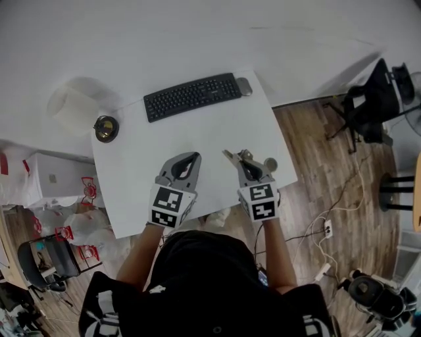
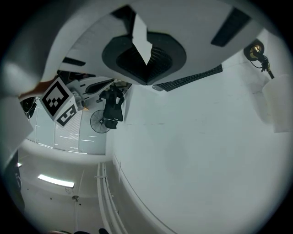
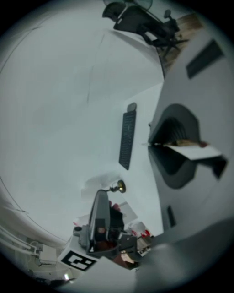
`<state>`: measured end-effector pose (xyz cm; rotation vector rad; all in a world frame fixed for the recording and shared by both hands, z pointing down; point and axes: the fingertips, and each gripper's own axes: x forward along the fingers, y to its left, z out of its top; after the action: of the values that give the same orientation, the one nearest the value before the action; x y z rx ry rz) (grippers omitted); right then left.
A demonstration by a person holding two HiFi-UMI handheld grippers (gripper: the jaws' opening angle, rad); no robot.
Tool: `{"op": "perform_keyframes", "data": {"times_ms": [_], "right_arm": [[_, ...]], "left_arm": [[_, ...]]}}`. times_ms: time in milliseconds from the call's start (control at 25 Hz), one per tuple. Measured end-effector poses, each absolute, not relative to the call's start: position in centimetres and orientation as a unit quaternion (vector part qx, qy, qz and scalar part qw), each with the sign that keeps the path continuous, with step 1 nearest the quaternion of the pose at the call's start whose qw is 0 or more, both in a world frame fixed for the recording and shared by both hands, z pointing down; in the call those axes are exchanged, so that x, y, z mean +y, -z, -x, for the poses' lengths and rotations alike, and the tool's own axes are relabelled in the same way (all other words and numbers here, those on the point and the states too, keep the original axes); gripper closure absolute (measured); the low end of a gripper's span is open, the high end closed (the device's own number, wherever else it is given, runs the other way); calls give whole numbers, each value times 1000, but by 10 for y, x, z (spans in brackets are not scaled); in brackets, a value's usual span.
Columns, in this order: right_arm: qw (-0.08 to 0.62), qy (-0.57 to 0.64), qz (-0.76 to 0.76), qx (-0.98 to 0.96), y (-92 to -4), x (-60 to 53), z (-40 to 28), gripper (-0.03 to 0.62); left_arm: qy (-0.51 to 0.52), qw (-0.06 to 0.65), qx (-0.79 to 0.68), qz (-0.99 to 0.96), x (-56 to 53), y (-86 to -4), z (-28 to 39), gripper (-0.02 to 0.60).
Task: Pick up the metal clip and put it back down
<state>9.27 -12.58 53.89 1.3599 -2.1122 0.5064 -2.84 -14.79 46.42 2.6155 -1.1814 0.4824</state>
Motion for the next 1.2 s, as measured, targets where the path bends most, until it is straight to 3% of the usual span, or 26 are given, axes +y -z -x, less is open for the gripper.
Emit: {"op": "perform_keyframes", "data": {"times_ms": [640,1200], "right_arm": [[325,-264,-447,-790,-623,-128,-74,549],[364,-225,-431,-794,-641,-170,-72,549]], "left_arm": [[-187,143,-422,-876,-140,-495,46,560],[-197,156,-427,-869,-142,-507,49,560]]}}
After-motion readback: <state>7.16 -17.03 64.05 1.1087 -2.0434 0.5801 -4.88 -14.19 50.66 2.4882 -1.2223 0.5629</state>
